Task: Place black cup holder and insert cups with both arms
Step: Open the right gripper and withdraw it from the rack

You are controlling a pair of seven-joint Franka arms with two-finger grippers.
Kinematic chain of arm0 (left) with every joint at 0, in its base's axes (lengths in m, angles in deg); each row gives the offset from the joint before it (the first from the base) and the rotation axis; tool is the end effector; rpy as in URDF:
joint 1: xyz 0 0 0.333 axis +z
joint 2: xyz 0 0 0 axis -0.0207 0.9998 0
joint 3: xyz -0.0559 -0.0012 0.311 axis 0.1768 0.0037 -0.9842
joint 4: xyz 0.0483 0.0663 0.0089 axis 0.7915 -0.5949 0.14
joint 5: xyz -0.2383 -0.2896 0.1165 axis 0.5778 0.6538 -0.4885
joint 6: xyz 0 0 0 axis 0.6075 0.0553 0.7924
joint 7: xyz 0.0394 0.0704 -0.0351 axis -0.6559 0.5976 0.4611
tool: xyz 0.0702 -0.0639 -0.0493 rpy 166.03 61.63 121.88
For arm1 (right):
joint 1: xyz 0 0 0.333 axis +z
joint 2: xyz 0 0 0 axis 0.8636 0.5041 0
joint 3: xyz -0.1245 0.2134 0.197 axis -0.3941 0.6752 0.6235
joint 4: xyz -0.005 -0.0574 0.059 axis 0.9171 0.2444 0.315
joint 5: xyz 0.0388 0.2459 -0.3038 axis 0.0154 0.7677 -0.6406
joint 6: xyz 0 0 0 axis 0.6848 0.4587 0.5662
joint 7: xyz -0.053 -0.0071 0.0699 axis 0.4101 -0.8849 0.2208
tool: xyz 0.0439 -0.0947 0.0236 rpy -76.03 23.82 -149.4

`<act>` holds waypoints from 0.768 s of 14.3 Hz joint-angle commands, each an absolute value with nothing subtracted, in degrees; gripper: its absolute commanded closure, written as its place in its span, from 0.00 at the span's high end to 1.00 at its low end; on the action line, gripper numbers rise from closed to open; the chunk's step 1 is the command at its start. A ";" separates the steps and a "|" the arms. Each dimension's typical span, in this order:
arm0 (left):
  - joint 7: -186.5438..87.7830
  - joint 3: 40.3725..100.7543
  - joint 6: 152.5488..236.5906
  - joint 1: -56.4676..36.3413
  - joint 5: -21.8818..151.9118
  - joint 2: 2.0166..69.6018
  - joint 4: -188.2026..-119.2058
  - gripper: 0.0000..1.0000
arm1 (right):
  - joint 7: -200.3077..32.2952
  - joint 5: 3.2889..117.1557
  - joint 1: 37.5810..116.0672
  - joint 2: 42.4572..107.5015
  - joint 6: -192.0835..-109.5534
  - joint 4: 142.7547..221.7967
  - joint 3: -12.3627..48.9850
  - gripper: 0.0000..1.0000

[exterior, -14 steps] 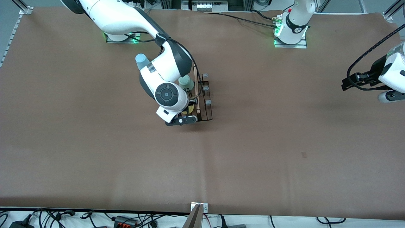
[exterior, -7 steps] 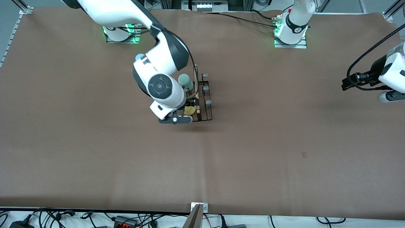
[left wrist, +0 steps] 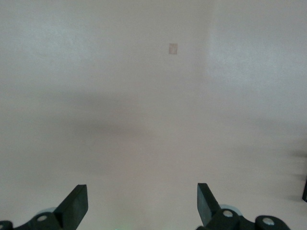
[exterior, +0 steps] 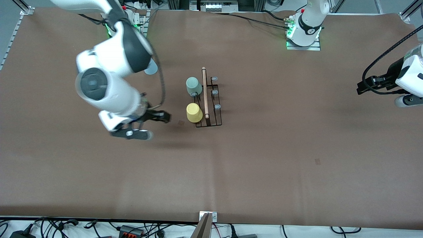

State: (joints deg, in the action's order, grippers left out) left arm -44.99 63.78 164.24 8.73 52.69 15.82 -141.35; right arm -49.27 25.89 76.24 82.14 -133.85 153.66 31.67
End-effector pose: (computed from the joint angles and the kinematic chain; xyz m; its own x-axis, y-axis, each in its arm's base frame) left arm 0.5761 -0.0036 0.5882 0.9816 0.1638 -0.0977 0.1587 -0.9856 -0.0579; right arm 0.6519 0.2756 0.4637 0.9894 -0.1131 -0.0910 -0.1204 -0.9895 -0.0801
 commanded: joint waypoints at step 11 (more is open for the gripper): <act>-45.46 63.84 163.36 9.01 53.12 15.02 -141.44 1.00 | -71.56 23.99 55.52 70.59 -131.53 156.55 27.63 1.00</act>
State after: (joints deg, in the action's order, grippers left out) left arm -44.99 63.76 164.22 8.75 52.70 15.82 -141.35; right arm -66.34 24.59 57.43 73.85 -130.71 153.30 27.57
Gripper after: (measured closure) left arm 0.000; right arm 0.000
